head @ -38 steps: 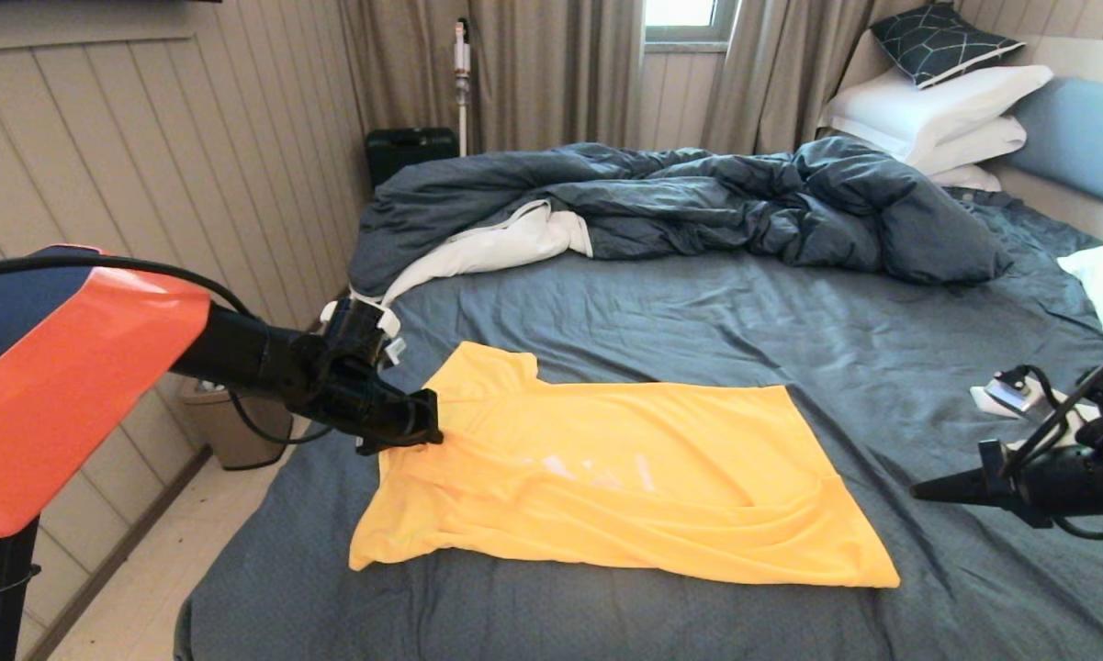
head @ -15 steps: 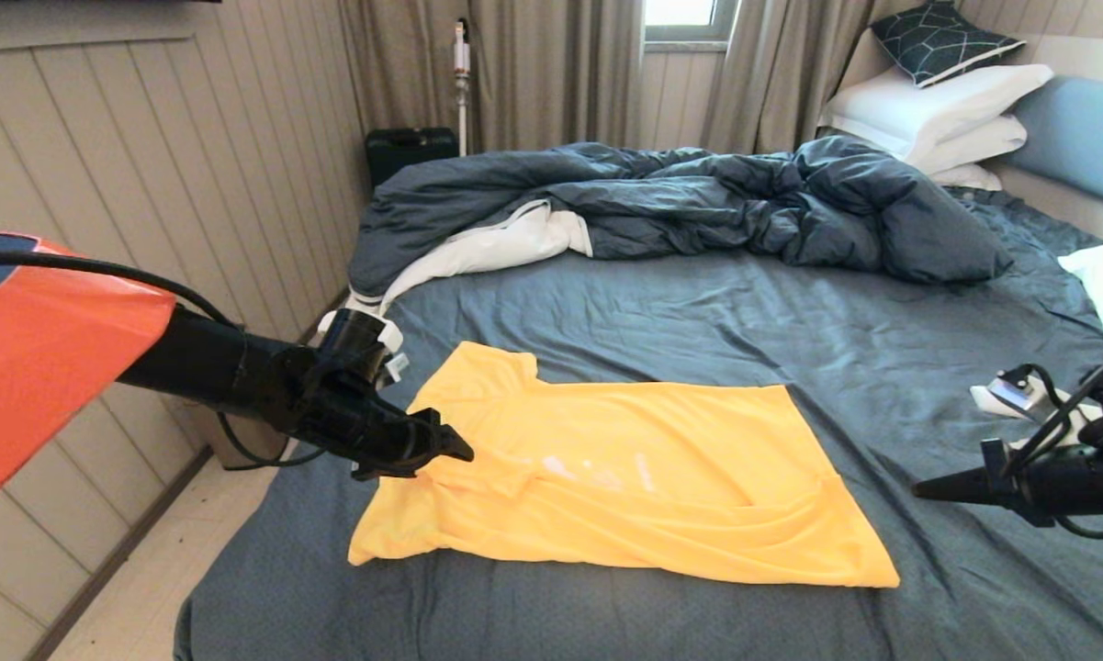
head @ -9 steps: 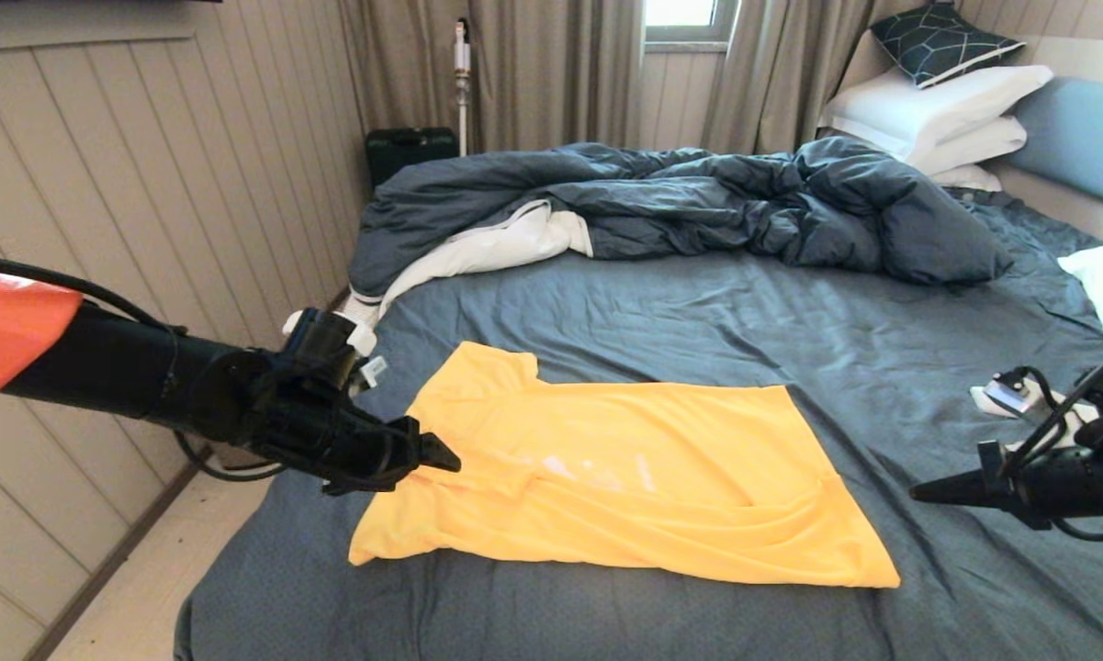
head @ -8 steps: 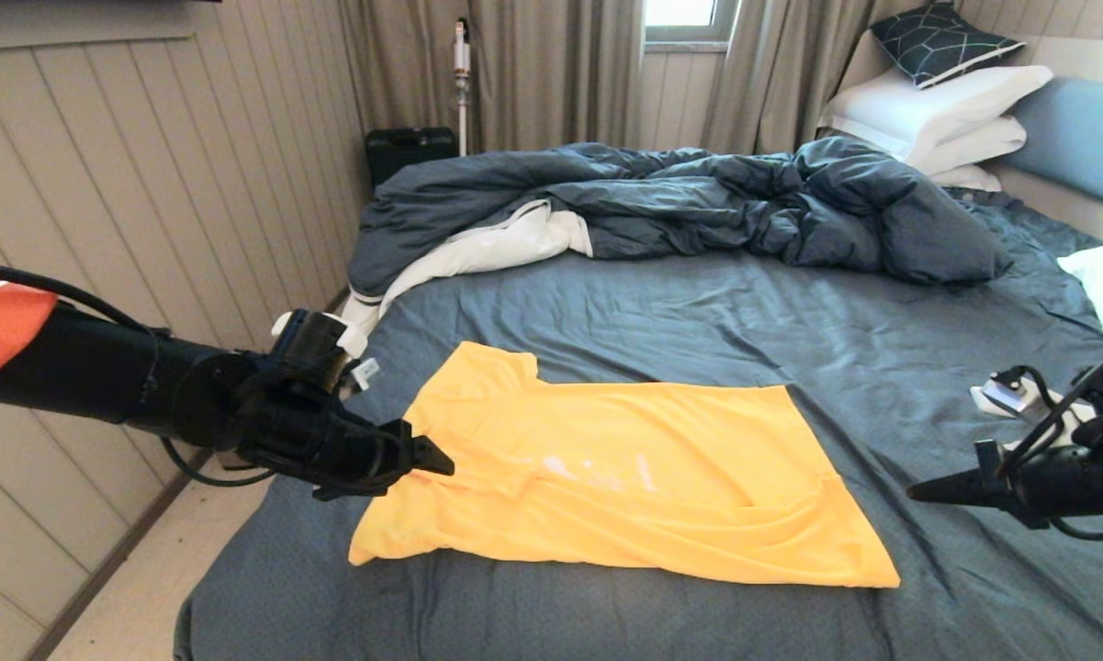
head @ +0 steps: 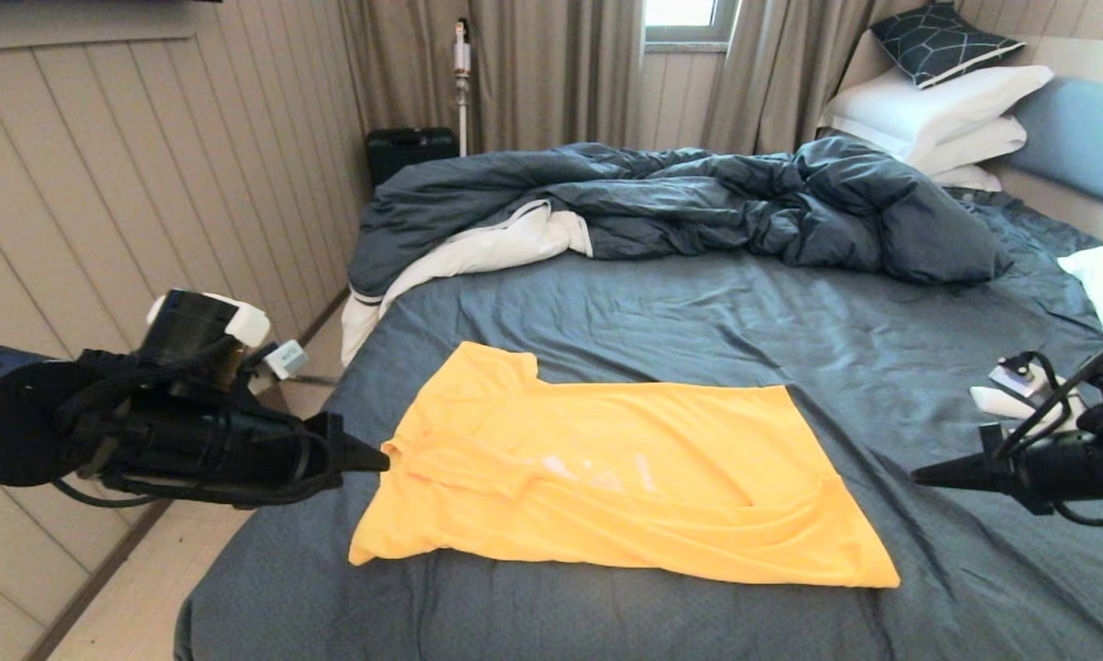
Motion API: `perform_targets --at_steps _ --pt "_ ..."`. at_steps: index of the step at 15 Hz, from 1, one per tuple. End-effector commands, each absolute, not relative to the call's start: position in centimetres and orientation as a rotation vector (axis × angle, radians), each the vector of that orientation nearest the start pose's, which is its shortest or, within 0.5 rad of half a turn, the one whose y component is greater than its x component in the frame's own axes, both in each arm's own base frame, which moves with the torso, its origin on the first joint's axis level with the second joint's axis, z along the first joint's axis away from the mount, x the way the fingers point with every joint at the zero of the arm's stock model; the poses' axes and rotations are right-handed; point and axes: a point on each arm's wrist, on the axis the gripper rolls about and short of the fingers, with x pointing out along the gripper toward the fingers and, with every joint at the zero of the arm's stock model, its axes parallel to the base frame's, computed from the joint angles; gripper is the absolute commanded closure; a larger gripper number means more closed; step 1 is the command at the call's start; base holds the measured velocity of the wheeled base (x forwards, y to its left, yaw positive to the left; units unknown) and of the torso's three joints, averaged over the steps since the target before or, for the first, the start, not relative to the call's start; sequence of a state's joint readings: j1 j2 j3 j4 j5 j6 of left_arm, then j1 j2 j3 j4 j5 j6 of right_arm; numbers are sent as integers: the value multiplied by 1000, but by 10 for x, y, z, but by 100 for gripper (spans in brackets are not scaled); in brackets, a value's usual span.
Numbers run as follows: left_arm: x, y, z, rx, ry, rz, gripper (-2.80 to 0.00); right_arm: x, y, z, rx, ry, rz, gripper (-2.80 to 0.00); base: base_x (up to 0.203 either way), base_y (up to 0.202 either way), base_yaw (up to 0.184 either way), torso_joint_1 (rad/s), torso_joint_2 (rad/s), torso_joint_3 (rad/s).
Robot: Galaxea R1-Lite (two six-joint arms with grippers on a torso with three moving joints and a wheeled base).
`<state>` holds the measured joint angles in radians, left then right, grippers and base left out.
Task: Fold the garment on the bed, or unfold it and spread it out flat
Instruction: Fold the yellow T-shirt
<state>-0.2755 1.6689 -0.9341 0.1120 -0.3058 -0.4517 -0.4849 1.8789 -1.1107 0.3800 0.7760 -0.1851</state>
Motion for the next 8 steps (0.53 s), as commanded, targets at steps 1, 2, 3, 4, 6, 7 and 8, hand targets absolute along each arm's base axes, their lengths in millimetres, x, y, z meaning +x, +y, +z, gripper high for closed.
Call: perform_targets --at_steps 1,2,3,4,6,7,8 --pt "255 -67 176 -446 905 -321 0 283 -131 138 511 875 337 0 0 0 0 0 0 0" --pt "256 -60 179 -452 886 -301 0 286 -133 143 526 864 323 0 0 0 0 0 0 0" --pt "258 -51 183 -460 861 -277 0 291 -135 149 544 849 307 0 0 0 0 0 0 0" --pt "262 -44 187 -461 837 -262 0 294 -136 154 563 837 291 0 0 0 0 0 0 0" --pt "274 -35 187 -461 818 -243 0 303 -138 165 563 817 253 0 0 0 0 0 0 0" --pt "284 -33 183 -467 817 -238 0 309 -136 167 553 816 245 0 0 0 0 0 0 0" --pt "297 -30 179 -475 811 -230 0 317 -132 168 544 821 239 0 0 0 0 0 0 0"
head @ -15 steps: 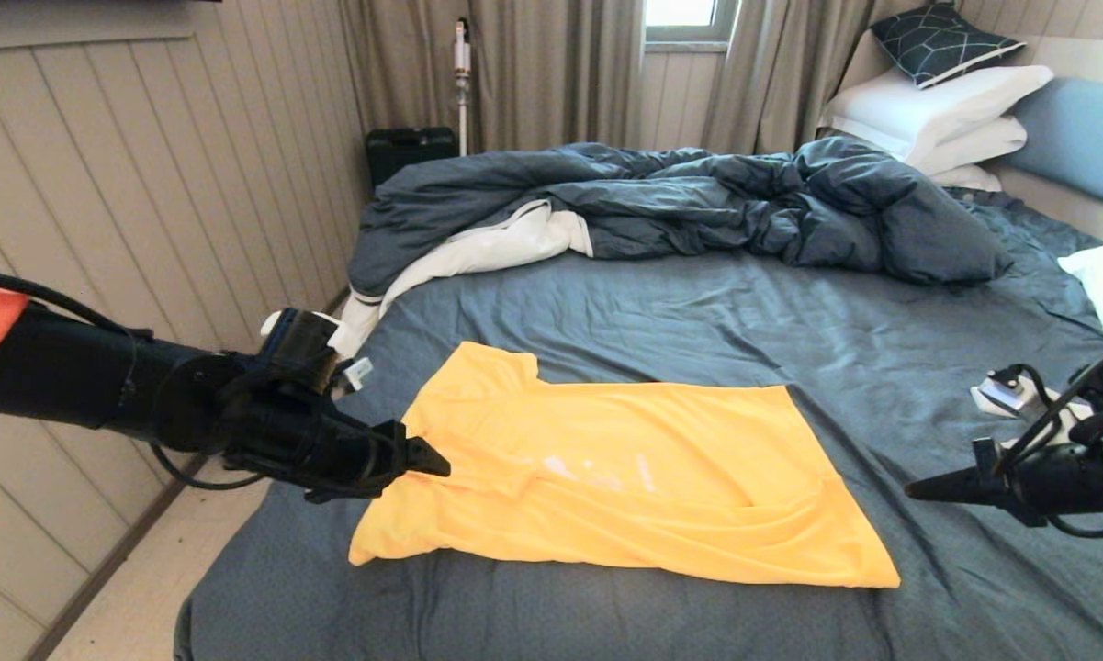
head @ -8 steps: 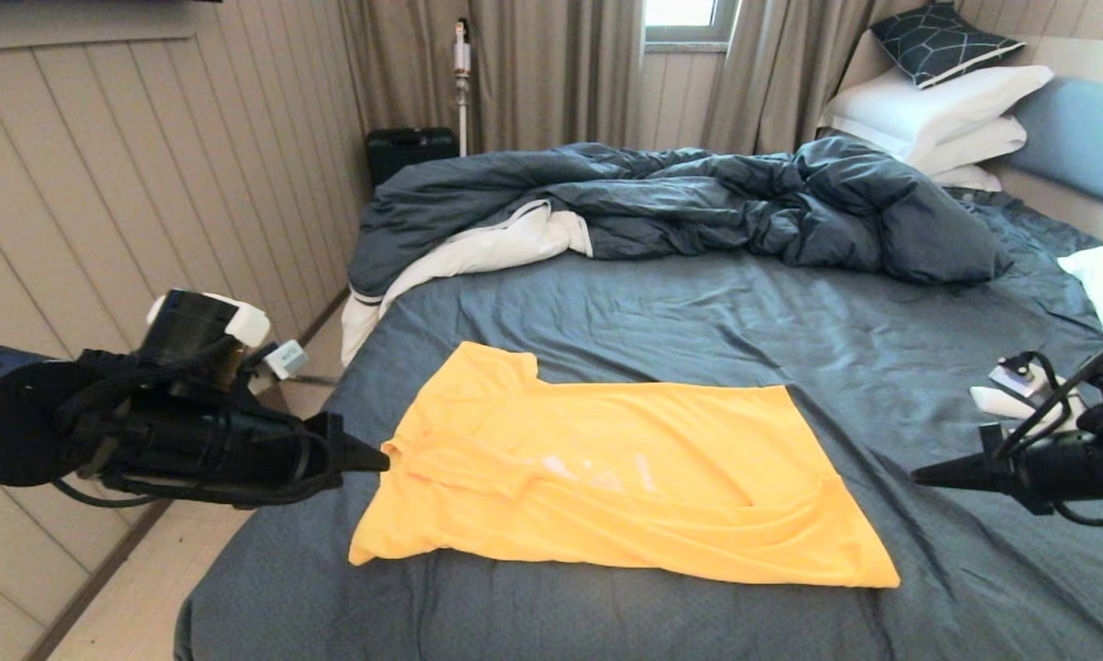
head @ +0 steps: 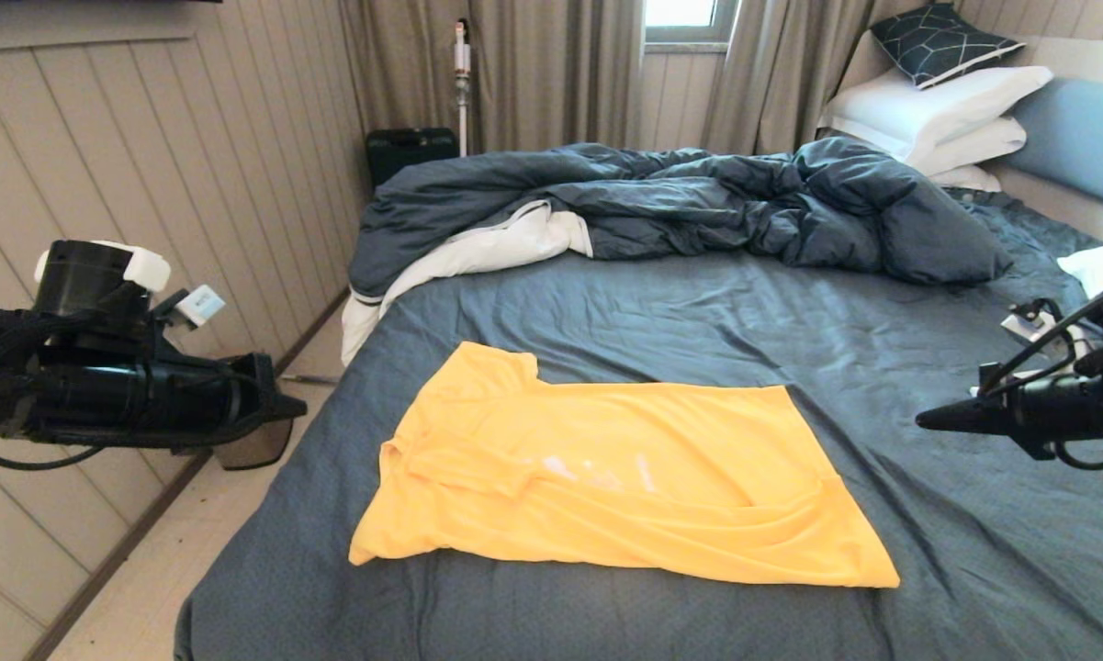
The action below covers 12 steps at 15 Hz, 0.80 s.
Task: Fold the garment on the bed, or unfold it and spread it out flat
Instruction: Fold the yellow T-shirt
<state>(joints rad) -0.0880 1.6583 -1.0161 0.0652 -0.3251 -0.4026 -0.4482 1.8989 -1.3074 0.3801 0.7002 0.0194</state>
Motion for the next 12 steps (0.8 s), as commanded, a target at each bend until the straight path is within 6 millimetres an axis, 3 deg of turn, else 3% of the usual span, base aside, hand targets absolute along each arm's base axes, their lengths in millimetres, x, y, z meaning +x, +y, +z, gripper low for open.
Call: perform_targets --at_steps 1,5,9,12 --pt "312 -28 172 -481 808 -223 0 325 -127 166 531 835 233 0 0 0 0 0 0 0" --pt "365 -26 146 -488 805 -220 0 338 -108 156 496 889 239 0 0 0 0 0 0 0" --pt "366 -27 130 -504 865 -285 0 331 -92 134 510 981 266 0 0 0 0 0 0 0" --pt "352 -26 114 -475 924 -288 0 326 -83 126 509 1020 281 0 0 0 0 0 0 0"
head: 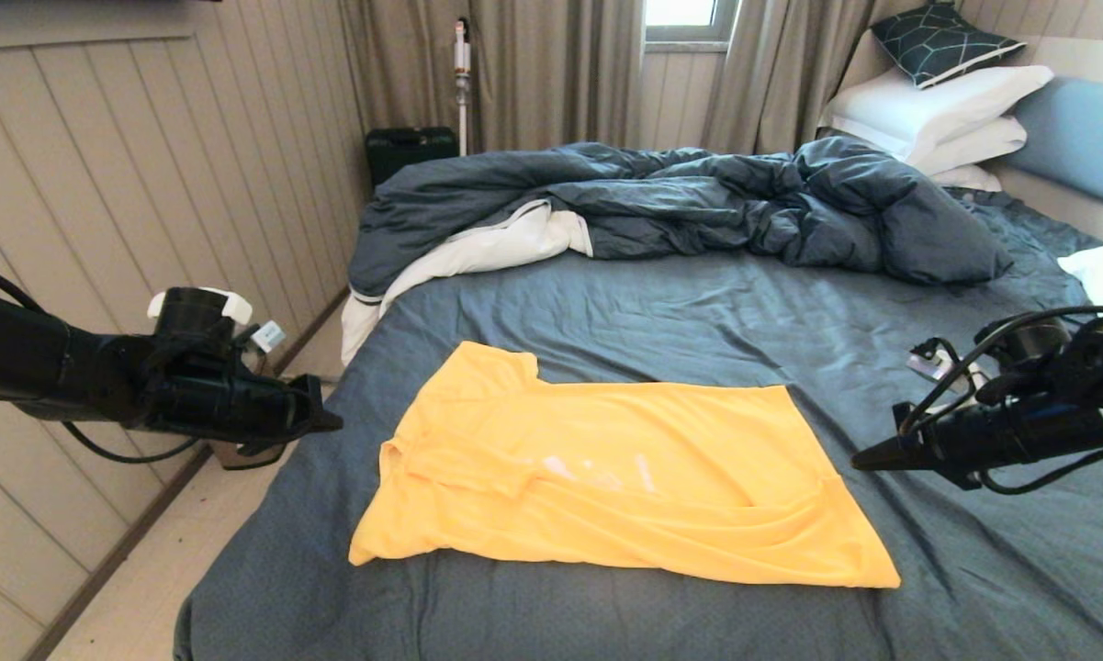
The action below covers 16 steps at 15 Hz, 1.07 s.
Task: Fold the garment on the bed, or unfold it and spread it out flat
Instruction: Fold the yellow T-shirt
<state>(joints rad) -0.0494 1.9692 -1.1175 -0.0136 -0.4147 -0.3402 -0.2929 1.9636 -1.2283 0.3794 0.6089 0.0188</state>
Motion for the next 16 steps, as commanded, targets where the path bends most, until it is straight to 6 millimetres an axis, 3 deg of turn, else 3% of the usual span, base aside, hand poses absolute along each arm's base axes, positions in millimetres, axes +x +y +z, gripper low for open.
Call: perform_targets --at_steps 1,3,4,11,16 --pt "346 -26 113 -473 935 -286 -280 325 -81 124 511 1030 282 0 0 0 0 0 0 0" --pt "338 -26 113 -479 949 -301 -280 319 -80 119 510 1053 269 0 0 0 0 0 0 0" --pt "336 -27 112 -486 958 -318 -280 316 -80 117 491 1067 239 -280 0 0 0 0 0 0" --pt "328 -30 97 -483 1014 -354 -280 296 -73 103 472 1132 267 -280 0 0 0 0 0 0" --pt "336 -31 87 -486 1036 -351 -280 290 -70 98 474 1158 268 -280 0 0 0 0 0 0"
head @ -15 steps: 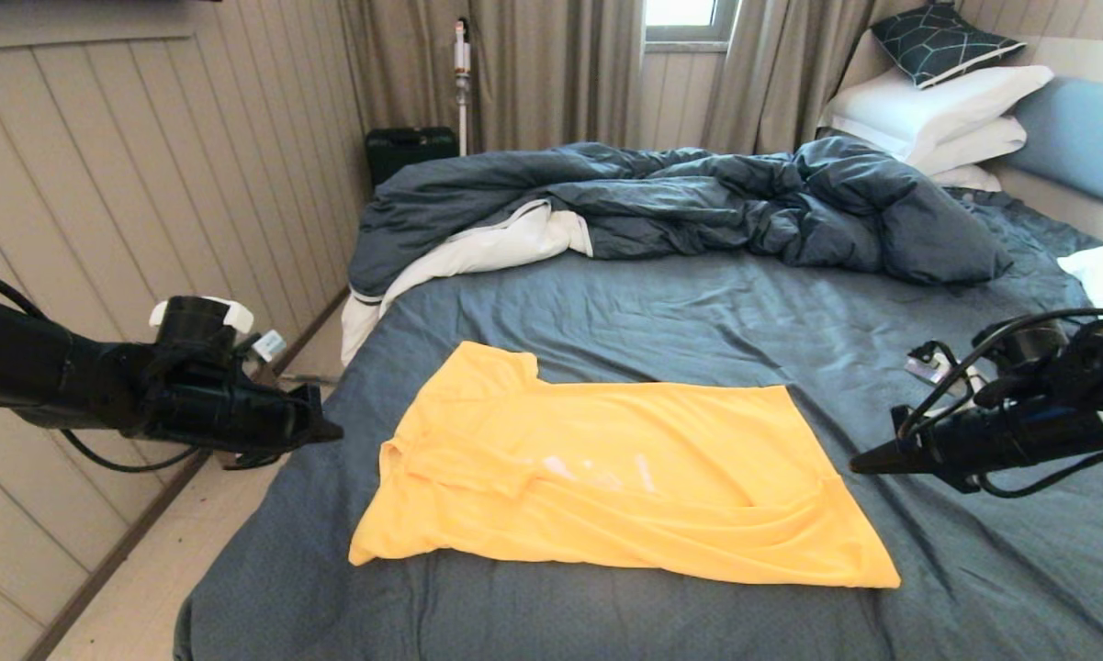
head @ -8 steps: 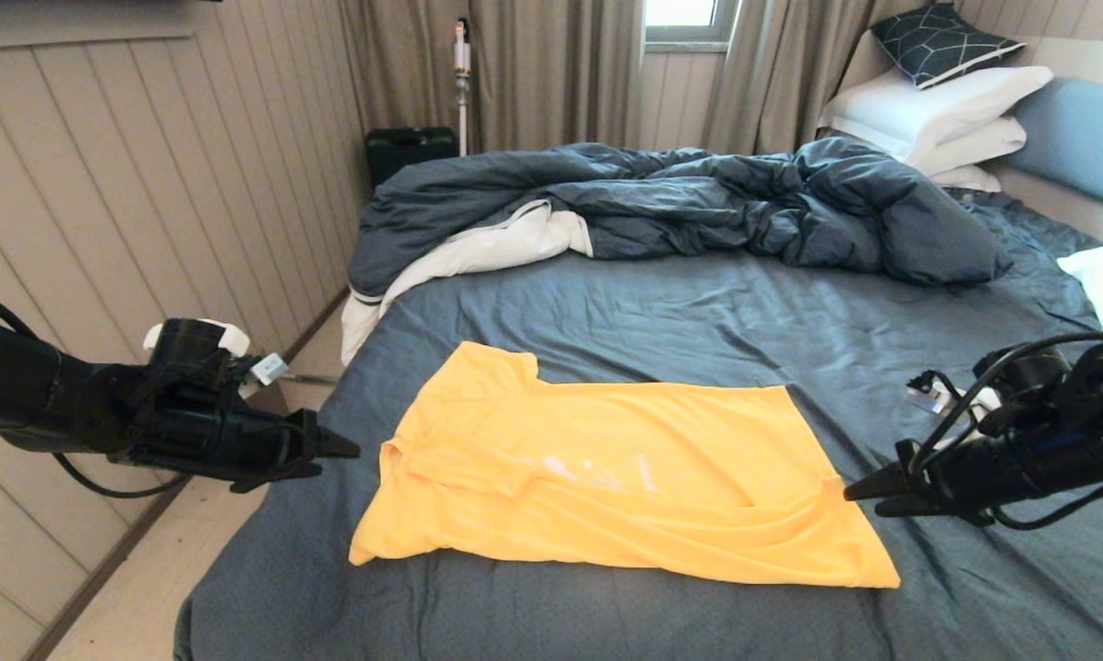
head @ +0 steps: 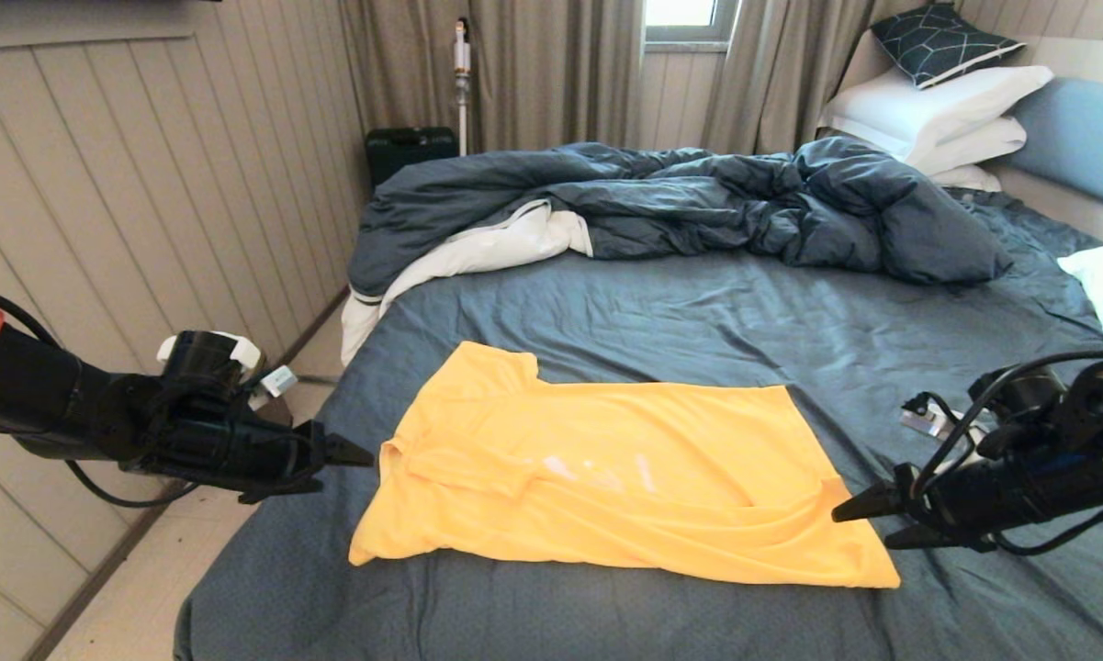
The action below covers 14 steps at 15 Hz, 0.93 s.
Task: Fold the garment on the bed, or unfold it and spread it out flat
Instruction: Fold the yellow T-shirt
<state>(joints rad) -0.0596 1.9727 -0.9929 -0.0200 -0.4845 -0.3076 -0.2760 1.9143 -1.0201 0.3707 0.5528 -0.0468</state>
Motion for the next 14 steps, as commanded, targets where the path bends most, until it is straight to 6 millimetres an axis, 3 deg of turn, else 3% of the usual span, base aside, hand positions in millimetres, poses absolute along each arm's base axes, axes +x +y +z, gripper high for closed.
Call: perform_targets --at_steps 1,8,14 --pt "336 -33 86 -485 1039 -358 -280 287 -69 96 476 1169 267 -280 0 0 0 0 0 0" --pt "343 -48 74 -468 1053 -392 -280 284 -63 90 461 1196 289 -280 0 0 0 0 0 0" --pt "352 -52 53 -461 1092 -387 -280 283 -65 95 458 1179 288 -280 0 0 0 0 0 0"
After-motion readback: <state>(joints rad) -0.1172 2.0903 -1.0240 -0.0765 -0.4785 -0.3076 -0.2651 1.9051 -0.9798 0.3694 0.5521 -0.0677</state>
